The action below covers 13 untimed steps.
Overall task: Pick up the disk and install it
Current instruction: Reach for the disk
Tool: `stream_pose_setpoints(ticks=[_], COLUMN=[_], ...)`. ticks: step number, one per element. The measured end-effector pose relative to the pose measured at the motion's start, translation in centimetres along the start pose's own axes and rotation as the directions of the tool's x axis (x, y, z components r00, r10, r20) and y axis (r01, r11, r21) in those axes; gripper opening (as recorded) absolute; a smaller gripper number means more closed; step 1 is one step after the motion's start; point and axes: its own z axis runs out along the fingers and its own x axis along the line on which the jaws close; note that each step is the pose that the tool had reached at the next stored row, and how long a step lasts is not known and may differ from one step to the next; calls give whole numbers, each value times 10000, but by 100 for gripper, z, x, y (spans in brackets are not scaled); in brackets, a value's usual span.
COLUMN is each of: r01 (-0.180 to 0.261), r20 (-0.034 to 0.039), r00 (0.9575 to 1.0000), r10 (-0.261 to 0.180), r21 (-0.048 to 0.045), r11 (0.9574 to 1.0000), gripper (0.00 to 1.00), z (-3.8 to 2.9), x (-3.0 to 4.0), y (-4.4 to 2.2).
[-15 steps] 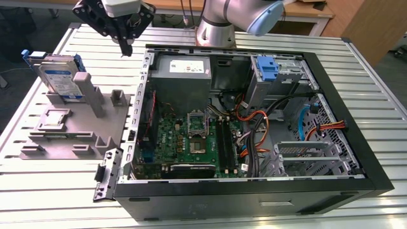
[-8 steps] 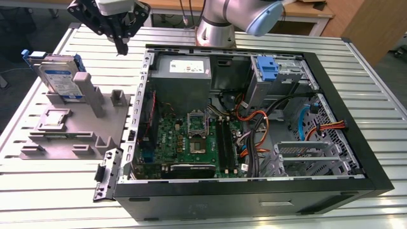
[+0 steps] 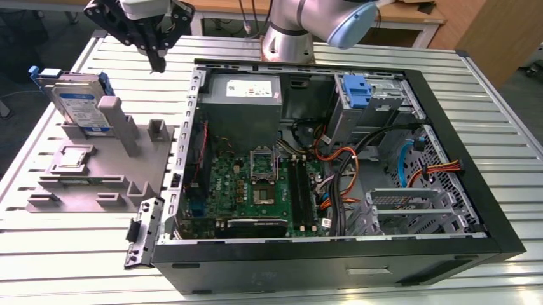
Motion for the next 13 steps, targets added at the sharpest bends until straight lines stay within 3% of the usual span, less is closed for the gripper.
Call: stream_pose_setpoints(ticks=[13], r01=[0], r20=[0], r00=[10000], r10=[0], r21=[0], r11=[10000], gripper=[10], z=[2], x=[51], y=[-4])
